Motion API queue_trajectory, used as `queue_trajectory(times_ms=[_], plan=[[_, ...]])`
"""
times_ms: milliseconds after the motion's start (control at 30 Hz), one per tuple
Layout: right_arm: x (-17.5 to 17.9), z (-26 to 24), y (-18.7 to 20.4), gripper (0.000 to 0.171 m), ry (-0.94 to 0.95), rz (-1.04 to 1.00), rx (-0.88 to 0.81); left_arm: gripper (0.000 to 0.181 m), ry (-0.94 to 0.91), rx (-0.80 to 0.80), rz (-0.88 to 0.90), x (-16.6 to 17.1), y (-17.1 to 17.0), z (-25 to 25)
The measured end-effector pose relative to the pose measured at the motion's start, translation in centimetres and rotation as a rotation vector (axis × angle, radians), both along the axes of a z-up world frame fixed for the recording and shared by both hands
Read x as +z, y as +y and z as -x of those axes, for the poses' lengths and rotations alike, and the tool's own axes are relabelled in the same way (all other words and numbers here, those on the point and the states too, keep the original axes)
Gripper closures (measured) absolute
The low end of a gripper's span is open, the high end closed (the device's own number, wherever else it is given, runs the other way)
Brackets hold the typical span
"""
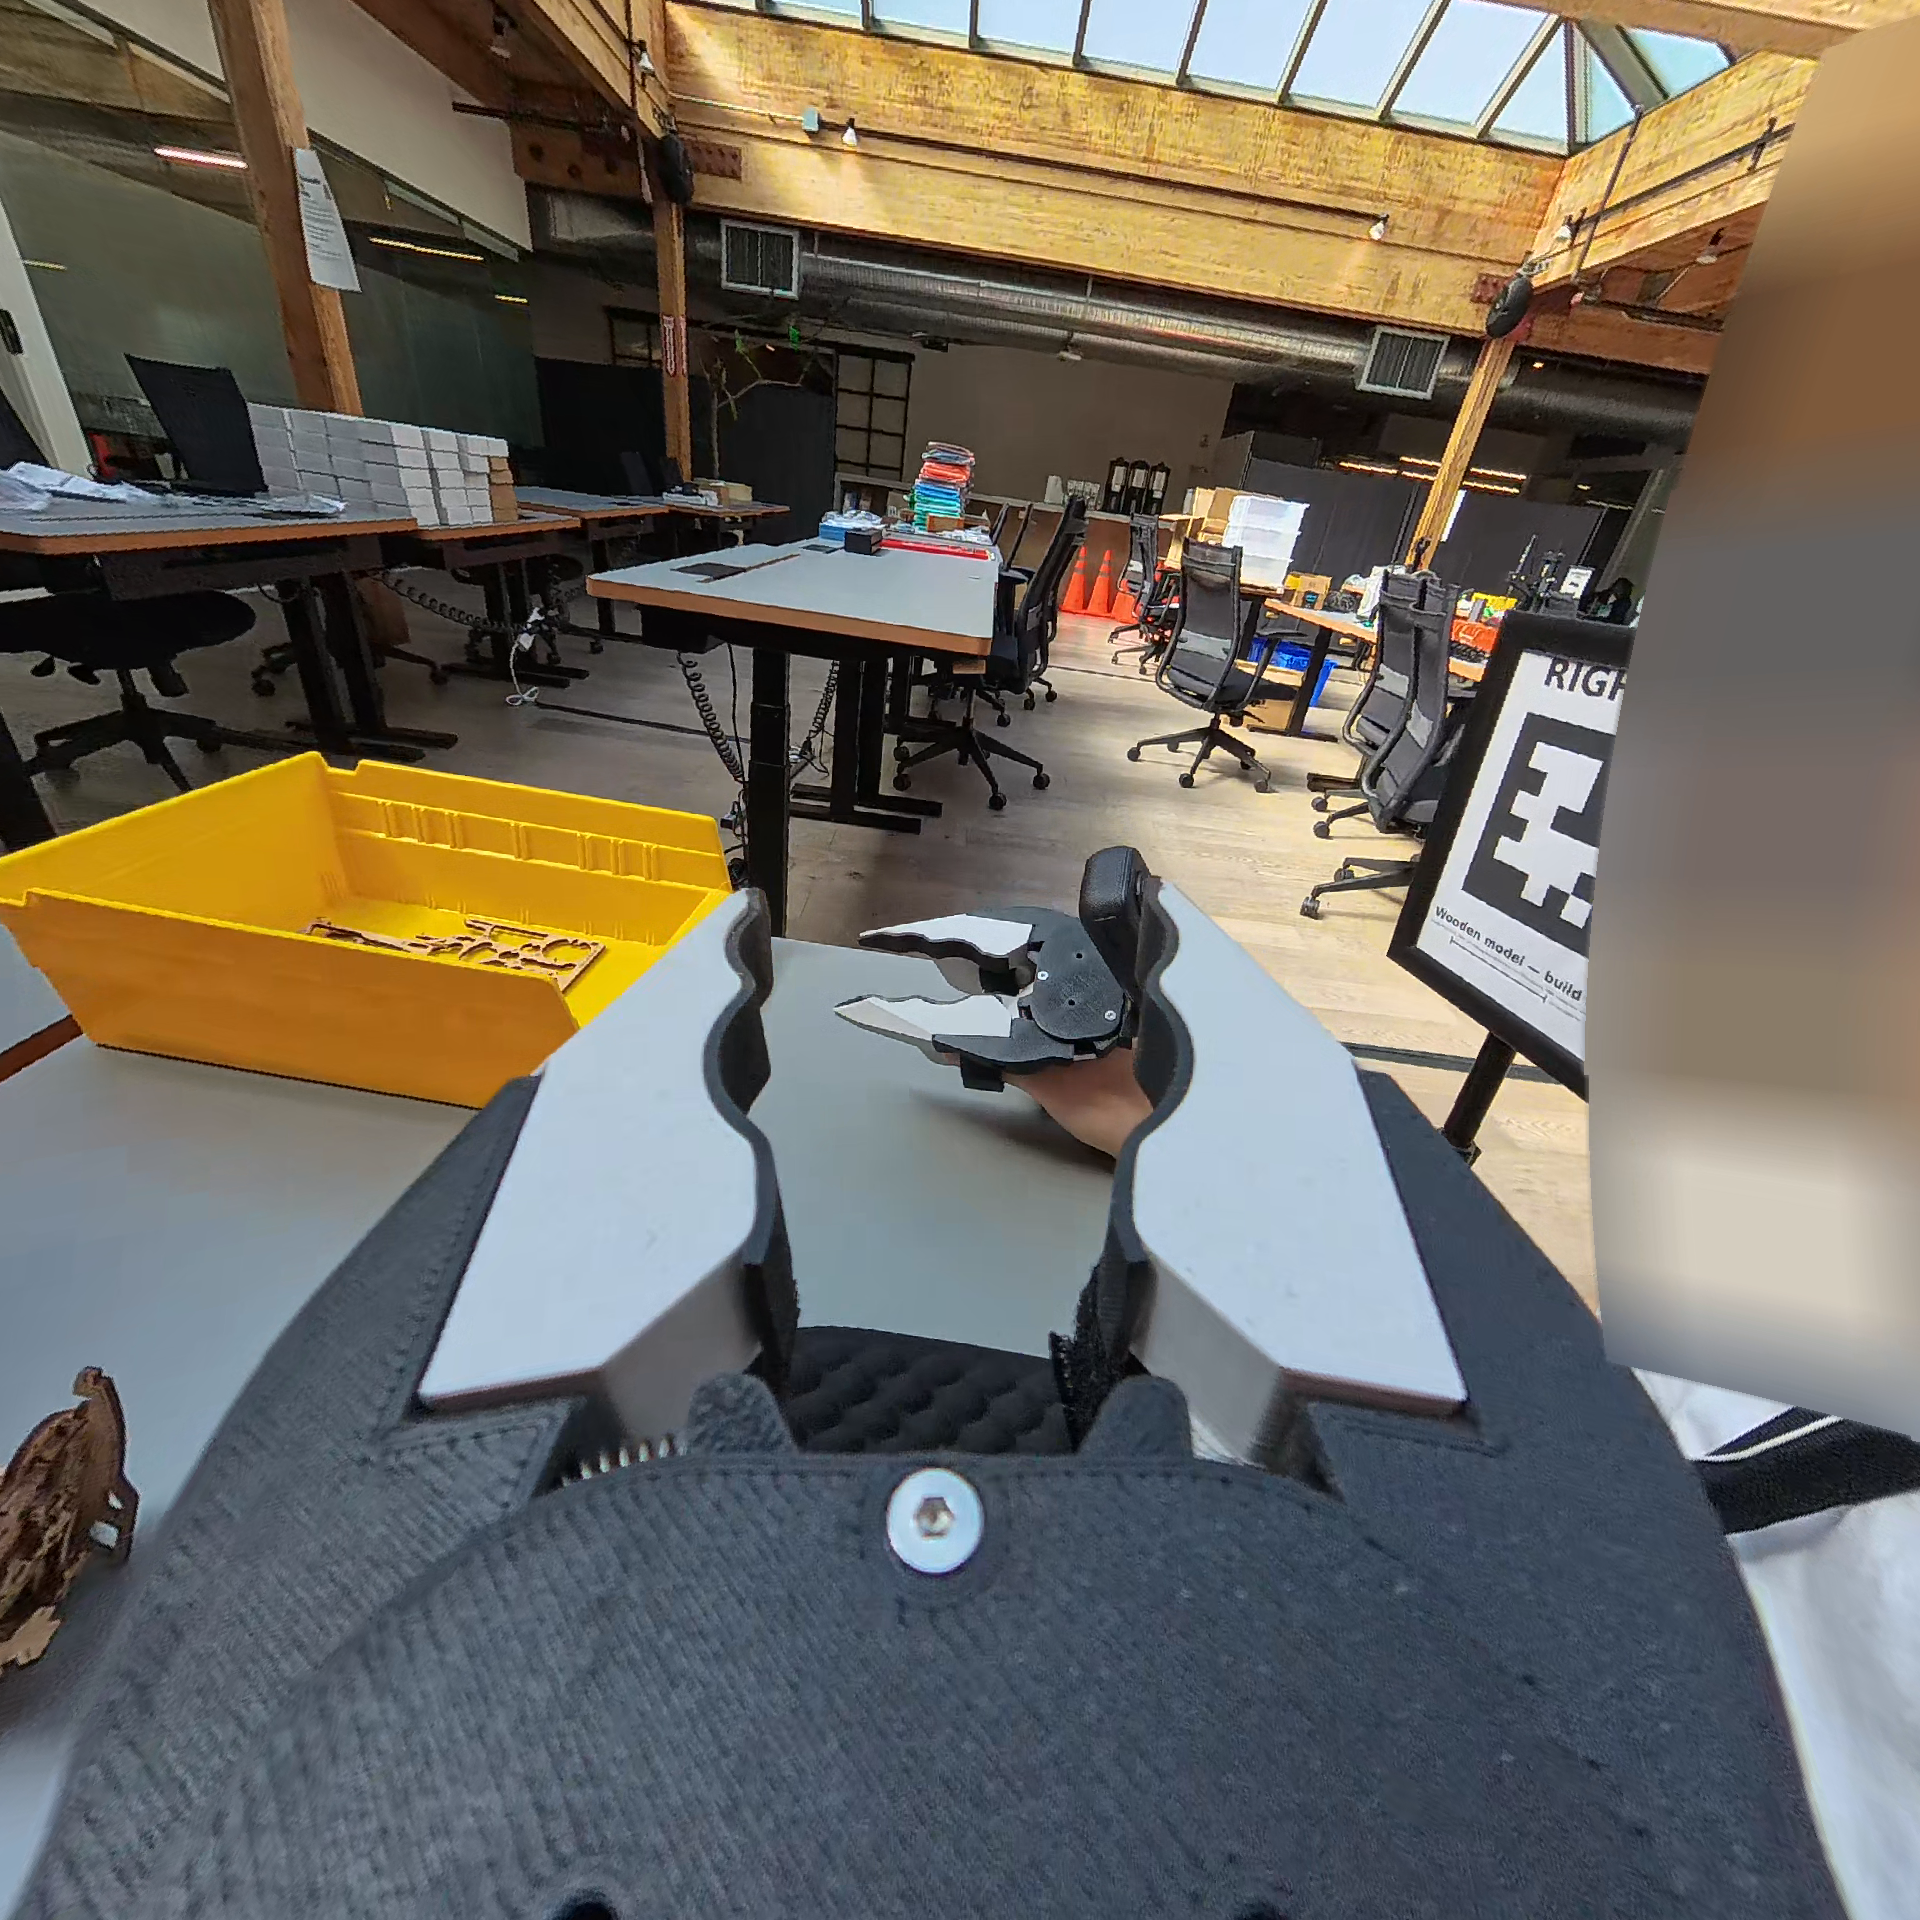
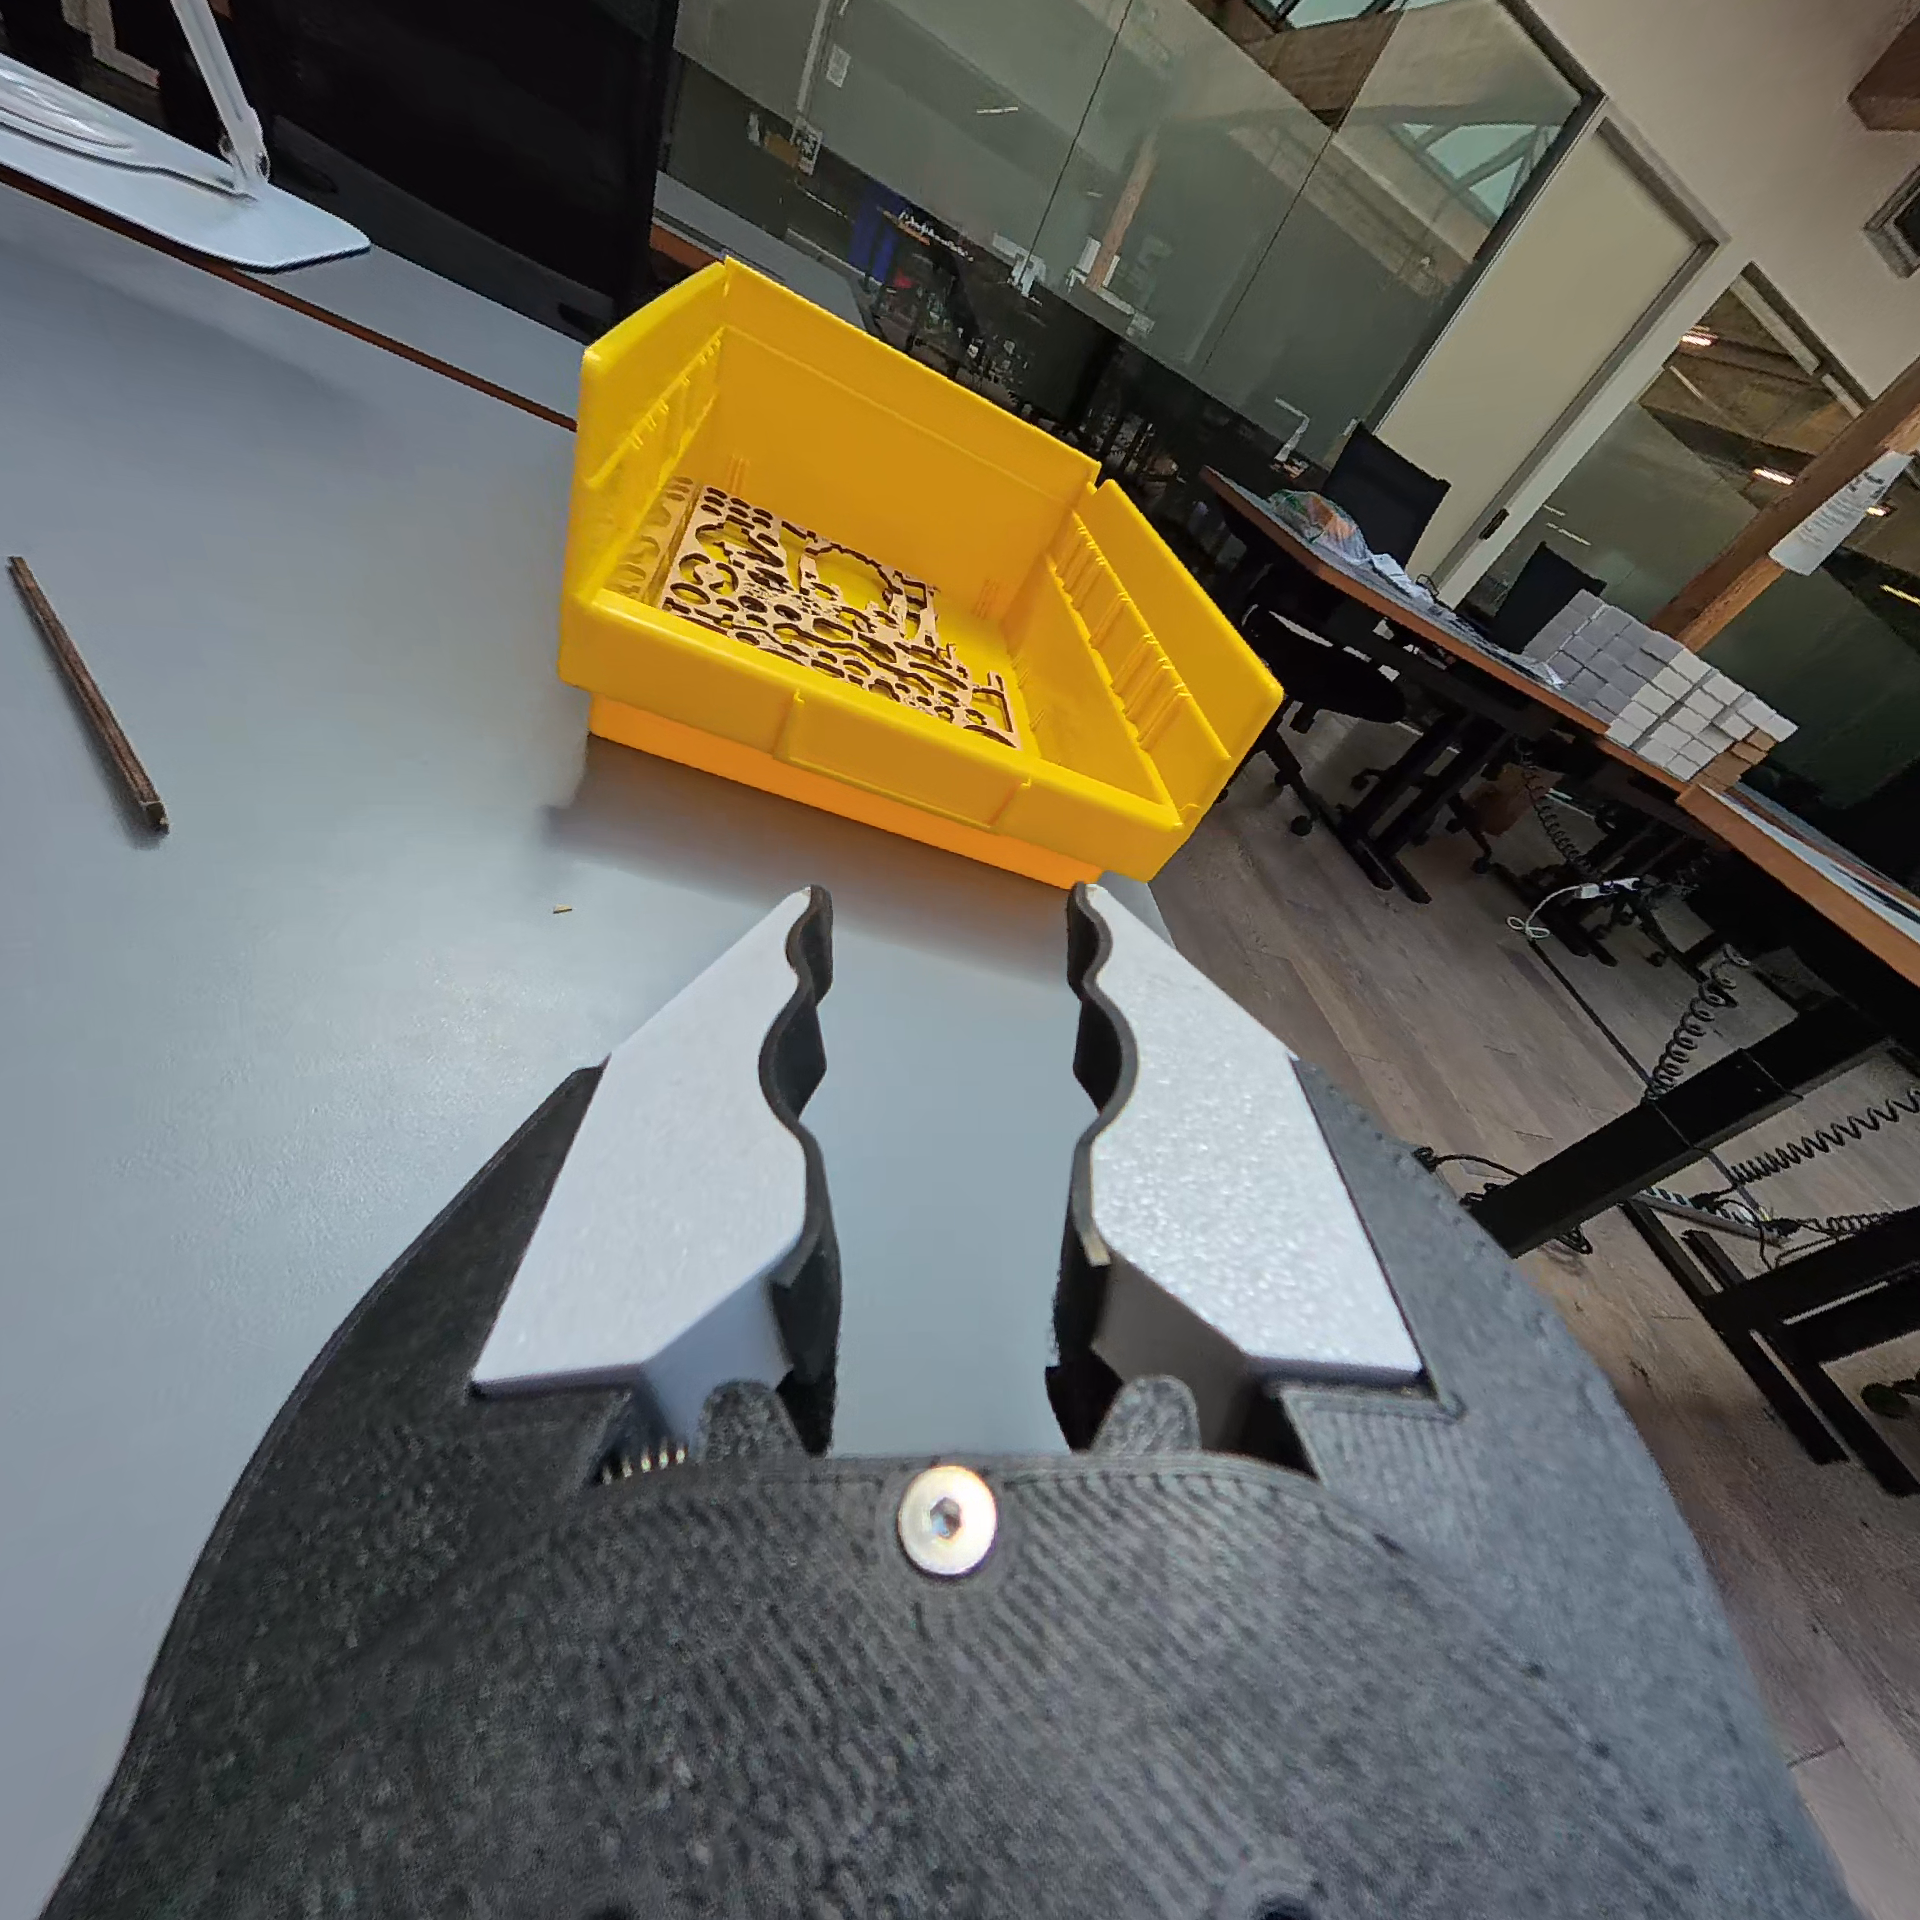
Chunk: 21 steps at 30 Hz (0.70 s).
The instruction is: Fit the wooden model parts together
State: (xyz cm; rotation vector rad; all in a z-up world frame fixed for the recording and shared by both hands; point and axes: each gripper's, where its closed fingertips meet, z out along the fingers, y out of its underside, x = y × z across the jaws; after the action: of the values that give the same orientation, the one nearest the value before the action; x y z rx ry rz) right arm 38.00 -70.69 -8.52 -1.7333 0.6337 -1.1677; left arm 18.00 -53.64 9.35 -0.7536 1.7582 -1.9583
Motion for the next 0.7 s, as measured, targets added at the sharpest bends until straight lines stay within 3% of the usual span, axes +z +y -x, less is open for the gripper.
queue_trajectory(times_ms=[333,500,700], plan=[[1.2,0.8,-0.3,0.129,-0.053,-0.077,0.033,0.109,0.015,0.012,0.028,1.0,-1.6,-2.2],[1.5,0.7,-0.1,0.137,0.035,-0.233,0.119,0.106,-0.050,0.146,-0.127,0.5,-1.9,-0.1],[2.2,1.1,0.1,0.137,0.033,-0.318,0.179,0.106,-0.039,0.328,-0.141,-1.0,-1.7,5.4]])
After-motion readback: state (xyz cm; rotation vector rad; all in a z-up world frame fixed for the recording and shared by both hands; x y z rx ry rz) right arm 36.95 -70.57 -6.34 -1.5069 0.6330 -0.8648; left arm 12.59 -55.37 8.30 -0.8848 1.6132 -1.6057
